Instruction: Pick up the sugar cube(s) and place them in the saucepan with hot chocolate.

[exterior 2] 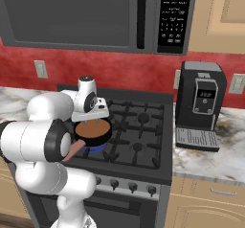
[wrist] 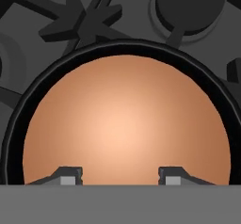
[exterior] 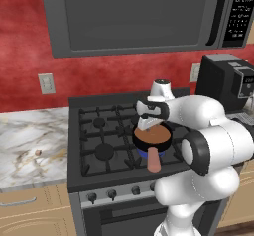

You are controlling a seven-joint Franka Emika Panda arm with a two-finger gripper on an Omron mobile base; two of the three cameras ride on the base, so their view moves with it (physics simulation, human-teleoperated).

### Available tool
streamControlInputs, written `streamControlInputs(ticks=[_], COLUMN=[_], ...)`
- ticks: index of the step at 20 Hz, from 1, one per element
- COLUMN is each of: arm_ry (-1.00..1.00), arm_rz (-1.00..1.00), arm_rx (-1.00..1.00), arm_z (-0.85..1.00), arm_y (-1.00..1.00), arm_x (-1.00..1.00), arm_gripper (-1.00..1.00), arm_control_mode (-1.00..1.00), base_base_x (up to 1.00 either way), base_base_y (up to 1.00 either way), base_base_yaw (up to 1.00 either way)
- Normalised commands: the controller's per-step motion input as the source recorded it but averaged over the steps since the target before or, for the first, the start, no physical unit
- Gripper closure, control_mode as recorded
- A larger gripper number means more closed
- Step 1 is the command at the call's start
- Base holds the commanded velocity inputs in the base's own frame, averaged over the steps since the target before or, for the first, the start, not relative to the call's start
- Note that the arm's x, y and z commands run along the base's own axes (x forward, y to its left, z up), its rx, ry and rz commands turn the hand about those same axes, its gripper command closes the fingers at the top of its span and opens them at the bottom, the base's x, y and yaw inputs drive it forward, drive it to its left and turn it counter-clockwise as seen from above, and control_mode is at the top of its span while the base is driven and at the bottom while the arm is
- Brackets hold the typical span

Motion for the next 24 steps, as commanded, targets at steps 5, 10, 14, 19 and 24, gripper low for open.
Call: streamControlInputs(ticks=[5,10,14,19,24], arm_ry=[0.0,-0.01,-0.05,-0.06,-0.09], arm_rz=[0.0,0.0,0.0,0.0,0.0], arm_rx=[0.0,0.0,0.01,0.0,0.03], arm_z=[0.0,0.01,0.07,0.06,0.09], arm_y=[-0.01,-0.03,0.0,0.0,0.0], arm_x=[0.0,-0.1,-0.16,-0.07,-0.11], arm_gripper=[-1.0,-1.0,-1.0,-1.0,-1.0], arm_control_mode=[-1.0,-1.0,-1.0,-1.0,-1.0], base_base_x=[0.0,0.0,0.0,0.0,0.0], base_base_y=[0.0,0.0,0.0,0.0,0.0], base_base_yaw=[0.0,0.0,0.0,0.0,0.0])
